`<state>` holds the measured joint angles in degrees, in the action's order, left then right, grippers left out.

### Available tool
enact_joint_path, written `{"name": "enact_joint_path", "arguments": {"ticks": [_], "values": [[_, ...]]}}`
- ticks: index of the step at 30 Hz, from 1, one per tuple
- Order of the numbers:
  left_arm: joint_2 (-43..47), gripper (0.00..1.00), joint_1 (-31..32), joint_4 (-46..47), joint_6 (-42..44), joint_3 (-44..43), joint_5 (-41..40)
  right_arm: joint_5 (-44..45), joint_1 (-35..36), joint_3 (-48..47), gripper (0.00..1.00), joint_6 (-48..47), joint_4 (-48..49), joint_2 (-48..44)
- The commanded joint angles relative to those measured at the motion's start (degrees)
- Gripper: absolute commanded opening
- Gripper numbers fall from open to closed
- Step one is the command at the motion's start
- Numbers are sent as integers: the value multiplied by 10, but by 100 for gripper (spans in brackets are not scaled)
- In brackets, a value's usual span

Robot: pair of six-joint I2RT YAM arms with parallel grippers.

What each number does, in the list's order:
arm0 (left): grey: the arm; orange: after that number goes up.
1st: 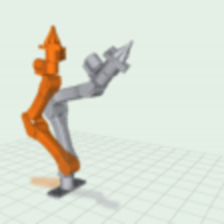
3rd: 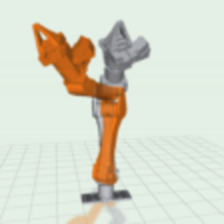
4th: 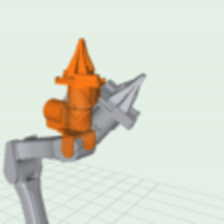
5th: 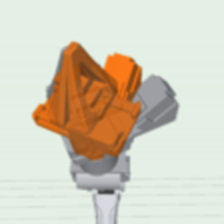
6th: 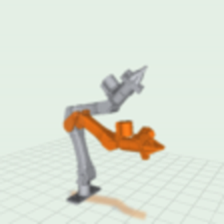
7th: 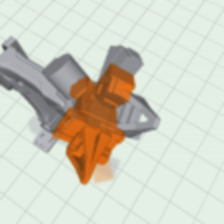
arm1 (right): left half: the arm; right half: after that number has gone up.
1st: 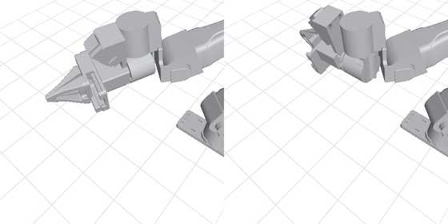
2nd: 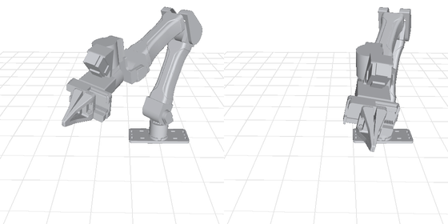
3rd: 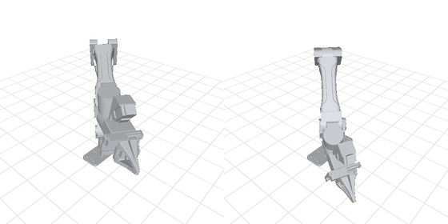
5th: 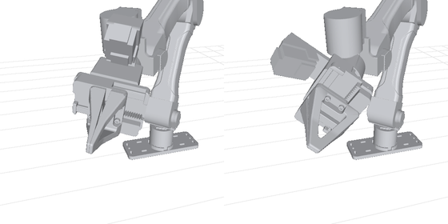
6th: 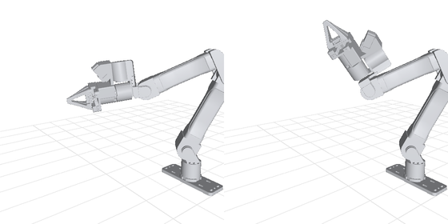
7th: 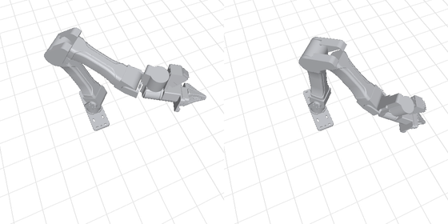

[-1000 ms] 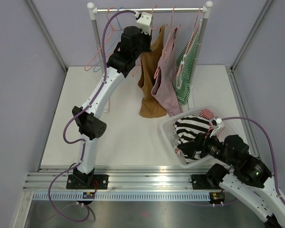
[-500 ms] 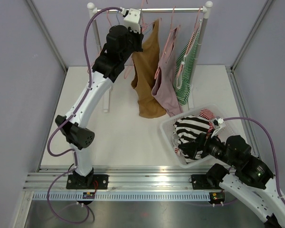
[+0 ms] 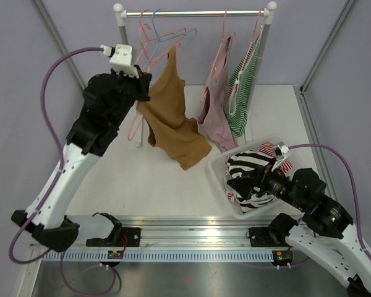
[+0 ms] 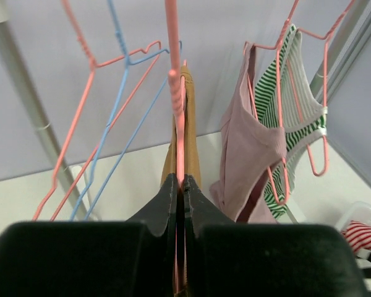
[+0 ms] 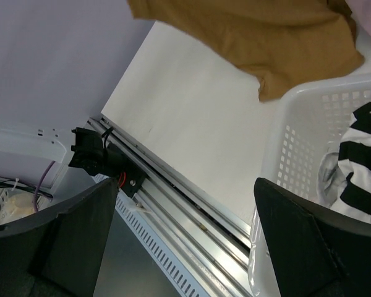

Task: Remove the tank top from the hanger

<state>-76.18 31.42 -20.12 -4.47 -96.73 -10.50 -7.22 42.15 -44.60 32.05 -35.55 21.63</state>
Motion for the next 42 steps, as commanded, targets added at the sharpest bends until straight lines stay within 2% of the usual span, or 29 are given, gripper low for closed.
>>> {"name": "enact_joint_path", "arguments": {"ticks": [1,3,8,9,14,16,18,21,25,30,36,40,42], "values": [[129,0,0,29,-33,50,-28,-30,-2,-15,99,-23,96,27],[176,0,0,6,-39,92,-23,-72,-2,-17,100,-26,138,46],[297,0,1,-146,-70,123,-29,-187,-2,-24,100,-29,250,138],[321,0,1,-162,-79,159,-28,-200,-2,-25,100,-22,268,168],[480,0,1,-164,-59,306,55,-249,-1,-26,99,34,408,263],[520,0,1,-160,-52,364,79,-256,3,-39,98,44,431,318],[576,0,1,-151,-49,401,129,-244,24,-62,96,35,446,367],[631,0,1,-126,-57,459,172,-162,72,-103,94,-8,436,423],[652,0,1,-96,-77,528,209,14,139,-174,91,-79,396,490],[652,0,0,-95,-84,530,221,139,154,-247,84,-98,353,575],[677,0,0,-106,-87,531,196,122,157,-237,75,-96,374,596],[687,0,0,-106,-86,532,201,93,157,-238,72,-97,395,615],[687,0,0,-106,-86,531,208,92,157,-243,68,-98,401,629]]}}
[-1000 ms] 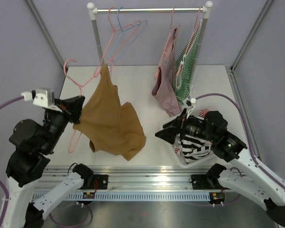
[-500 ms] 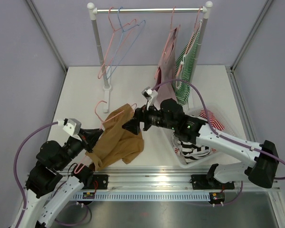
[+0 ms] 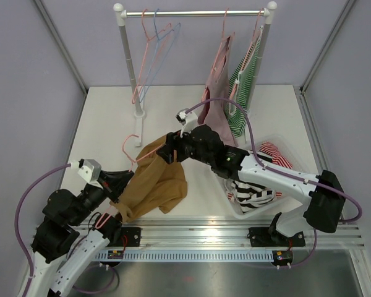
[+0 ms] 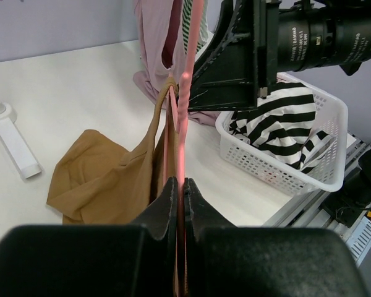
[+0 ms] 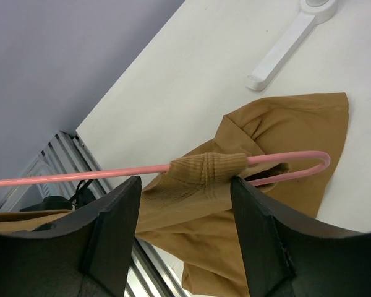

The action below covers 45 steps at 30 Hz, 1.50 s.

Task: Remove the tank top from the hanger

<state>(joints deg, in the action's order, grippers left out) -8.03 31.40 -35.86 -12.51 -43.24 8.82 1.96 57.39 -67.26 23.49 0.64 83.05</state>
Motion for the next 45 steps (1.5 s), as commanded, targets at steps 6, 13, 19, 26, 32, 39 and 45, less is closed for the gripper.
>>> {"name": "enact_joint_path", "arguments": {"ticks": [6,13,19,26,32,39,45], "values": [[13,0,1,50,-6,-2,11,35,4,-21,19,-14,45,30],[13,0,1,46,-6,-3,-4,93,3,-7,0,-24,19,5],[11,0,1,43,-6,-3,-4,190,-38,-17,0,-32,-57,-4],[6,0,1,52,-8,-3,-2,139,-104,-21,0,-22,-89,-6],[5,0,0,77,-15,-7,-32,73,-112,-23,0,-18,-84,10],[-59,0,0,148,-44,-50,-20,-249,-111,0,0,30,34,-1],[-169,0,0,257,-39,-119,-15,-355,-87,25,0,54,81,-35]]}}
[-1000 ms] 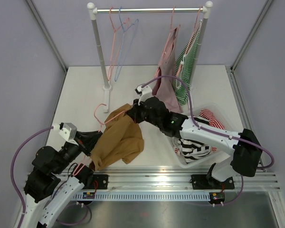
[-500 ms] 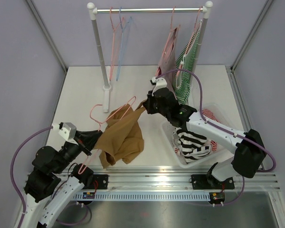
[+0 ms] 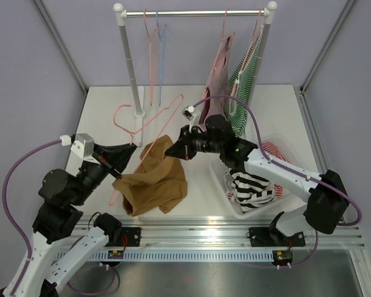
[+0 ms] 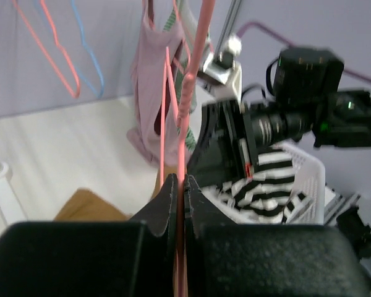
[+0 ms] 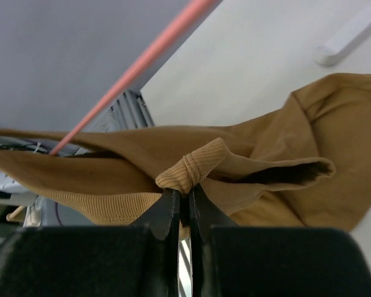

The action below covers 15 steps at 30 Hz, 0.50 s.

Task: Remove the tank top from the hanger

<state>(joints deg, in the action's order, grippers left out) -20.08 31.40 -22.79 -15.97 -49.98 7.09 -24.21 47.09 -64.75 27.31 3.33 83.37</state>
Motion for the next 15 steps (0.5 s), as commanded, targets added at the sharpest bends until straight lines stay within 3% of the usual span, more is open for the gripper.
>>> {"name": "enact_joint_path", "arguments": {"ticks": [1,3,6,8,11,15], "values": [[-66,0,0,157,-4,-62,3,-84,39,-12,0,-24,32,-43],[-101,0,0,196,0,-78,3,2,73,-34,0,-93,-78,-35],[-122,0,0,302,9,-78,6,130,114,-62,0,-118,-181,-15],[-138,0,0,332,10,-93,-17,201,119,-40,0,-101,-192,-20],[-163,0,0,281,25,-139,-27,259,119,15,0,-70,-176,-65],[-150,0,0,317,27,-100,-52,255,126,53,0,-44,-154,-79]]}}
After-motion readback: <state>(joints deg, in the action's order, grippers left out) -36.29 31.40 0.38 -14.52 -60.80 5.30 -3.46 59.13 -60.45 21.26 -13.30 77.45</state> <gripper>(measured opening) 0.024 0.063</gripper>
